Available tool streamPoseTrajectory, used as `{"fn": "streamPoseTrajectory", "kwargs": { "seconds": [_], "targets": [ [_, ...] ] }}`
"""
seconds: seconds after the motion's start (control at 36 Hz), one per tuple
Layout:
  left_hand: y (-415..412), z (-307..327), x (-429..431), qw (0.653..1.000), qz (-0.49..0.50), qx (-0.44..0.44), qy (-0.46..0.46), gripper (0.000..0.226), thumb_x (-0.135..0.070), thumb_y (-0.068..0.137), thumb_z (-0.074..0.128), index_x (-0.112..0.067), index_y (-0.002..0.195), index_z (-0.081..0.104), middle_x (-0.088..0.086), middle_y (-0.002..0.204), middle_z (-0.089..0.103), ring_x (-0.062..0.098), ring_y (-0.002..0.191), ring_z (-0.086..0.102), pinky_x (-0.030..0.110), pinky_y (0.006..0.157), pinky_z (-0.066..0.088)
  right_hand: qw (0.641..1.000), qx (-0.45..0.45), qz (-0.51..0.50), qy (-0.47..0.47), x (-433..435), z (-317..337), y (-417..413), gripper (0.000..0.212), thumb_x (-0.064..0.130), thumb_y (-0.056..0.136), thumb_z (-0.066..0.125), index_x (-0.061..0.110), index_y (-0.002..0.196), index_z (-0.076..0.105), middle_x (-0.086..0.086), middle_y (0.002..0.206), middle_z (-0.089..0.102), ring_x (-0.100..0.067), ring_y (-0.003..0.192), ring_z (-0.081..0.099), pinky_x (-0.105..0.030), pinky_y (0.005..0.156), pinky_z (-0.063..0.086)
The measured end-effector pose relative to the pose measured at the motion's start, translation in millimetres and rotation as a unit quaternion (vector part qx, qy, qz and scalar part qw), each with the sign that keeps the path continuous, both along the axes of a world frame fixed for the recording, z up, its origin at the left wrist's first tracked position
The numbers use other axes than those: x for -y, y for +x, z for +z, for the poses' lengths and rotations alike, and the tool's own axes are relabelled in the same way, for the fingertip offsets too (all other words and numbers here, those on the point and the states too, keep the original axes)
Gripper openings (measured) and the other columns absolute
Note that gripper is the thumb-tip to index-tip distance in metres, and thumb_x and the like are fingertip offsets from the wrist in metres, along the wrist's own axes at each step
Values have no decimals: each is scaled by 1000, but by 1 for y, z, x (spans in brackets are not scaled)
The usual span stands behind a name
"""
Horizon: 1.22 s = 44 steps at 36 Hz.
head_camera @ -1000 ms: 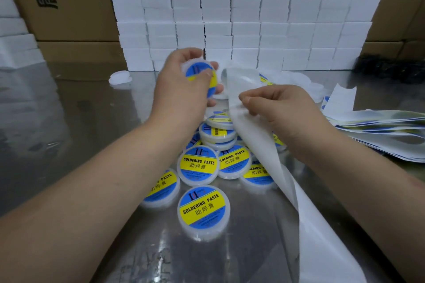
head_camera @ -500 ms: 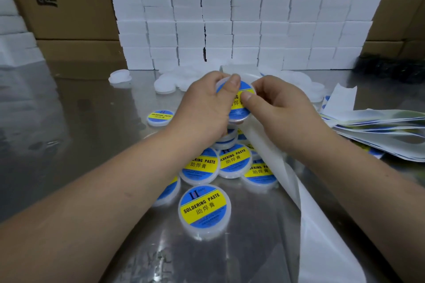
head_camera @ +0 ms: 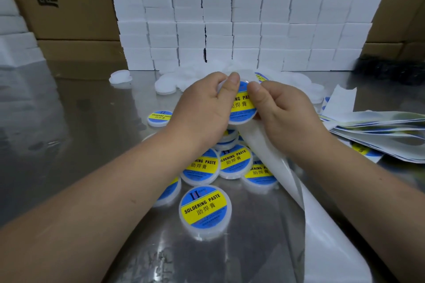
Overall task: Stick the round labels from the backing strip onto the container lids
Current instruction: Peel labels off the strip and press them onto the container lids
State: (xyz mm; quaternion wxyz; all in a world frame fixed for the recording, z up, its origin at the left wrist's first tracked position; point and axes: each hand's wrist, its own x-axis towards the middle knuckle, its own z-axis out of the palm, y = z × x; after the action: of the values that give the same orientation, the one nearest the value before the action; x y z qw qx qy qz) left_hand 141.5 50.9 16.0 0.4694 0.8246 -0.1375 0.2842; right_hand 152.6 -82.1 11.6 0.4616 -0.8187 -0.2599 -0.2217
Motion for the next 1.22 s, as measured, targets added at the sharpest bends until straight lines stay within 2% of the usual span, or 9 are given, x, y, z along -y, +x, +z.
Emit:
{"fn": "streamPoseTrajectory", "kwargs": {
  "seconds": [0.17,0.33,0.42,0.53,0.64,0.72,0.86,1.06,1.22],
  "targets": [
    [2,1,-6,995,96,-3,31,39,-41,95,35,-12,70,44,0,60,46,23,64,49,33,56,35,996,-26,-35,84,5,1,4,39,33,98,40,24,66,60,10,63,58,7,62,50,-6,57,35],
    [13,1,-12,977,133,-111,126,28,-39,94,37,-25,99,61,2,105,58,23,98,50,29,74,33,995,-7,-74,61,4,0,6,34,2,81,45,34,87,52,13,88,51,5,62,44,-9,59,33],
    [14,-2,-13,969,131,-148,149,32,-42,93,37,-27,112,59,1,116,57,23,104,52,33,83,40,991,34,-105,74,5,3,3,43,-4,76,43,30,102,45,7,122,36,-2,89,47,-4,74,35],
    [17,-4,-16,966,157,-133,154,36,-42,90,47,-27,122,52,-4,122,54,21,108,52,34,90,41,987,16,-130,94,9,6,5,51,0,78,48,24,122,43,1,140,27,-27,115,49,-19,85,39],
    [20,-8,-17,958,175,-111,196,35,-36,88,52,-26,122,52,-3,122,54,21,112,48,33,90,39,977,-81,-116,159,10,9,7,66,7,80,51,24,140,29,4,129,45,-9,84,58,-21,65,45],
    [19,-7,-16,970,162,-73,166,32,-36,89,52,-25,120,54,-5,120,56,17,114,48,32,93,38,968,-142,-94,186,12,9,11,71,6,80,54,20,144,26,18,90,56,6,57,56,-16,49,44],
    [12,-4,-8,994,72,-40,72,35,-37,89,51,-34,124,51,-19,99,55,11,107,51,26,86,37,970,-178,-7,163,3,7,7,59,-2,77,51,22,130,43,13,77,66,-8,69,64,-26,63,50],
    [11,-4,-6,999,25,-28,-6,73,-31,86,58,-34,145,15,-26,95,57,1,87,52,2,72,34,960,-196,52,192,5,8,6,52,-7,77,47,25,118,45,19,61,66,-2,56,62,-14,48,45],
    [7,-3,-4,1000,-5,-2,26,44,-24,86,59,-30,128,50,-23,116,44,-17,103,34,-9,82,22,941,-236,101,222,4,9,7,43,19,59,51,-9,91,54,-13,77,52,-22,68,52,-31,65,39]
  ]
}}
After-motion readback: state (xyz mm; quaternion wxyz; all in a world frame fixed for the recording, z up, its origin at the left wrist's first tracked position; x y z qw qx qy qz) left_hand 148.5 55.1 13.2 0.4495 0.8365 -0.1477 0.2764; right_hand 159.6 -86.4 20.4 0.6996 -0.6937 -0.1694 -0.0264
